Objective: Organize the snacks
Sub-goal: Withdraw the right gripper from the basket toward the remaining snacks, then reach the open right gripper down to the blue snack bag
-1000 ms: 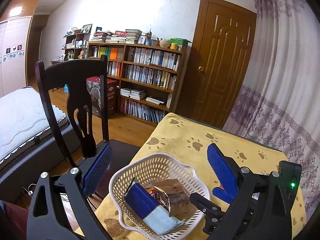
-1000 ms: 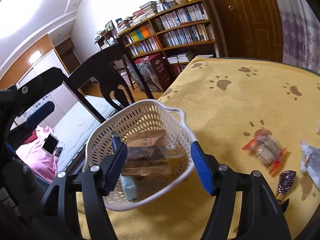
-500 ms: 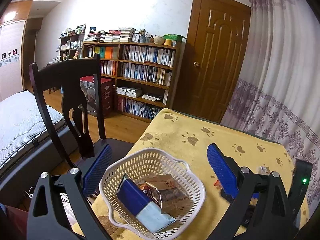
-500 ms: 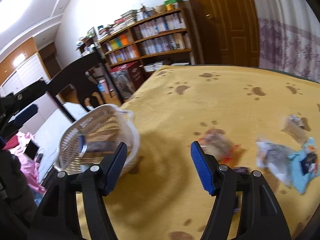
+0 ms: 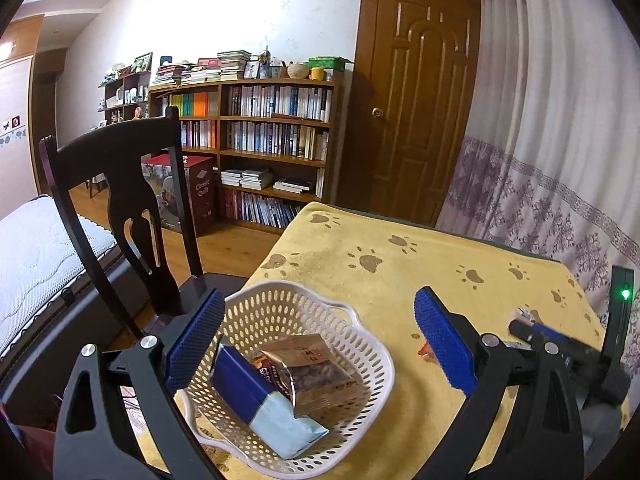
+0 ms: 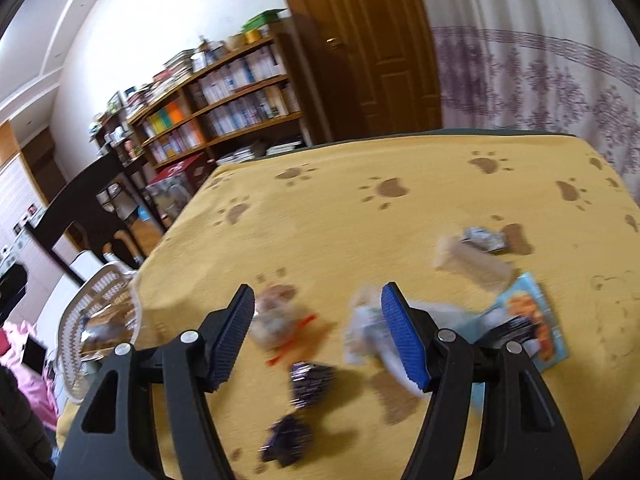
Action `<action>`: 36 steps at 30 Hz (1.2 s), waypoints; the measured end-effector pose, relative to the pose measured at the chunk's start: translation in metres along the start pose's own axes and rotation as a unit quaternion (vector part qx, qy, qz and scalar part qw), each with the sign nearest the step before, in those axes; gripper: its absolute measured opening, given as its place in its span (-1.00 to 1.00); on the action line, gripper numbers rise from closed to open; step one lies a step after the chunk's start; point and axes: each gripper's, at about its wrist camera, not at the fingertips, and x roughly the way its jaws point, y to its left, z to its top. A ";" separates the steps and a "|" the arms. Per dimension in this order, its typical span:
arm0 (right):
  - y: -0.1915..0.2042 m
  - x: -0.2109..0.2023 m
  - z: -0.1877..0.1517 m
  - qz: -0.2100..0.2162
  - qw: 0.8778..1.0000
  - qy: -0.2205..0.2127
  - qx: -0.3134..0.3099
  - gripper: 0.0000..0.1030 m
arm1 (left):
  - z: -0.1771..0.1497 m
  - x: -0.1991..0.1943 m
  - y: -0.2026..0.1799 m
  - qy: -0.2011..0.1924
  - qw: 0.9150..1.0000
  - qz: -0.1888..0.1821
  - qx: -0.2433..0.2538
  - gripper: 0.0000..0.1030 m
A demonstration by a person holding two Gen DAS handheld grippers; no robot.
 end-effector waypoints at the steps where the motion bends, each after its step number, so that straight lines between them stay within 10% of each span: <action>1: -0.008 0.002 0.002 -0.005 1.000 0.001 0.004 0.29 | -0.001 0.000 -0.001 0.001 1.000 -0.001 0.002 0.88; 10: -0.064 0.025 0.001 0.011 0.997 0.054 0.052 0.30 | -0.007 0.002 -0.017 0.010 1.000 -0.008 0.025 0.88; 36: -0.058 -0.077 -0.098 0.030 0.988 0.071 -0.130 0.30 | -0.021 -0.002 -0.051 0.017 0.997 -0.022 0.069 0.88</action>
